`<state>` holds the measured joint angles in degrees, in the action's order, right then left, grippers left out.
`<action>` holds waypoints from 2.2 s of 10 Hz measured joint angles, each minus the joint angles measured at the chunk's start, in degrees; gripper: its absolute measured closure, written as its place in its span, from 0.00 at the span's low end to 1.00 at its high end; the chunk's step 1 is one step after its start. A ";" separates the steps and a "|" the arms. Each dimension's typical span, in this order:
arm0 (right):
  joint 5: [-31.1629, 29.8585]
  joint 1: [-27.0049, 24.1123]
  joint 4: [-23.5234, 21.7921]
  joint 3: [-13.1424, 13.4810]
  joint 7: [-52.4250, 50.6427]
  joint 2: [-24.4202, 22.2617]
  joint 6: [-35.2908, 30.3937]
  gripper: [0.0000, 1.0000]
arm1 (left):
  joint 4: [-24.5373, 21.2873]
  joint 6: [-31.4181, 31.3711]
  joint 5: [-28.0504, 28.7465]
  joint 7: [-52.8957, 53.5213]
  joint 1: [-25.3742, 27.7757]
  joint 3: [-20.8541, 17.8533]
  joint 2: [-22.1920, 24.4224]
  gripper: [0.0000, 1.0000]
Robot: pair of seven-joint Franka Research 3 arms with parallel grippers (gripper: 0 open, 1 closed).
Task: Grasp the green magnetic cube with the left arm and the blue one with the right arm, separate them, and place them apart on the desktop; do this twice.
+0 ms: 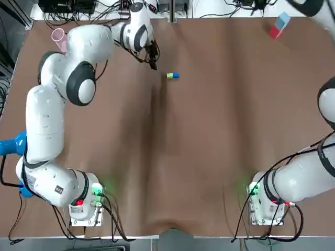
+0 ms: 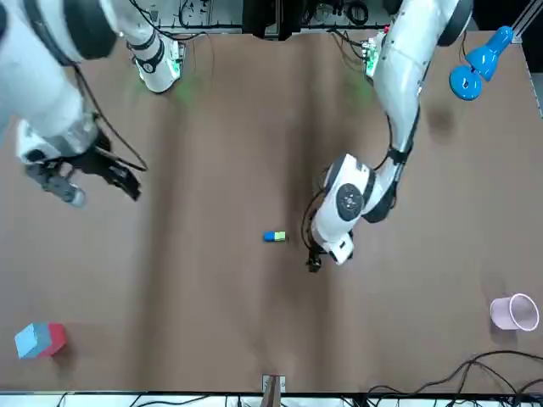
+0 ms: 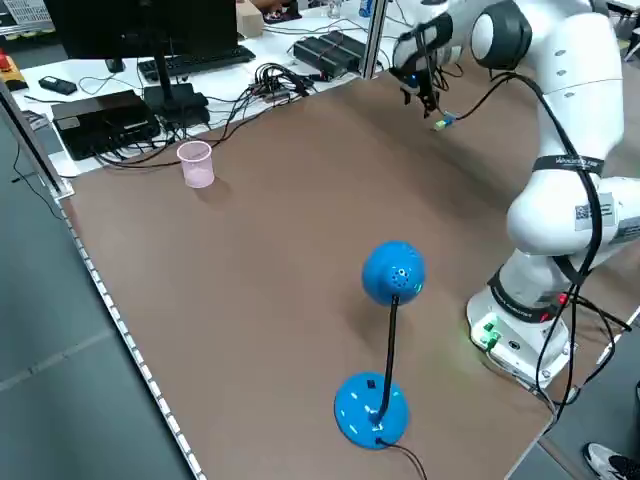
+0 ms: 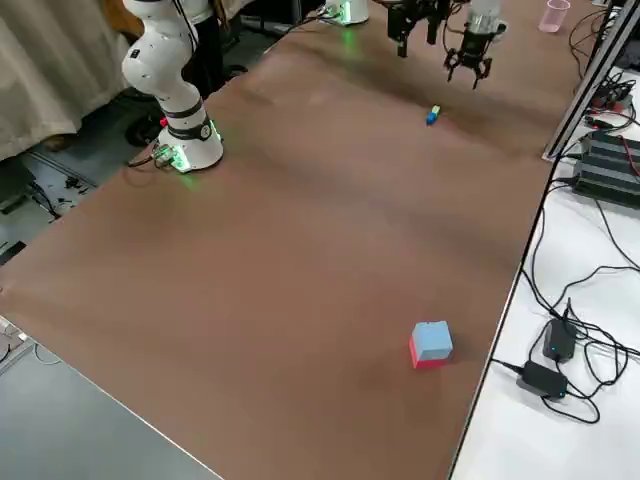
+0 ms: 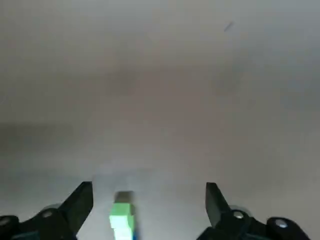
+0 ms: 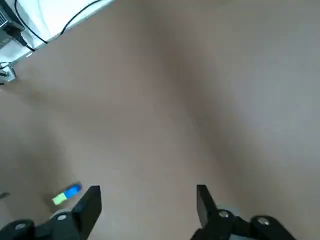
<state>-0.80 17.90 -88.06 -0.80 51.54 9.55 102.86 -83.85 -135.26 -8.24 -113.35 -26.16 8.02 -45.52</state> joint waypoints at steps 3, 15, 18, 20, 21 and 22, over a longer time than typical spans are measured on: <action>0.02 6.91 -0.70 -0.12 22.13 6.56 5.83 0.11 | 0.26 -0.14 -1.99 -0.53 -2.72 -0.04 -1.31 0.06; 23.87 19.40 -2.70 -0.09 51.57 31.68 38.30 0.12 | 0.79 -5.15 -2.06 -5.01 -6.11 -1.22 -5.04 0.22; 27.25 20.37 -0.37 -0.08 51.79 36.87 41.71 0.14 | 0.97 -5.19 -2.06 -5.01 -6.11 -1.45 -5.05 0.35; 27.54 20.34 2.86 0.21 52.76 38.93 41.74 0.15 | 0.99 -5.44 -2.06 -5.01 -6.13 -1.45 -5.06 0.38; 27.58 20.31 4.58 0.34 53.05 39.96 41.74 0.15 | 1.00 -5.80 -2.06 -5.01 -6.14 -1.45 -5.05 0.38; 27.60 20.28 5.75 0.44 53.24 40.92 42.07 0.15 | 1.02 -6.02 -2.06 -5.01 -6.14 -1.45 -5.05 0.38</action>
<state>26.81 38.18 -82.31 -0.36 104.78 50.47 144.94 -82.84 -141.27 -10.30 -118.37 -32.30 6.57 -50.58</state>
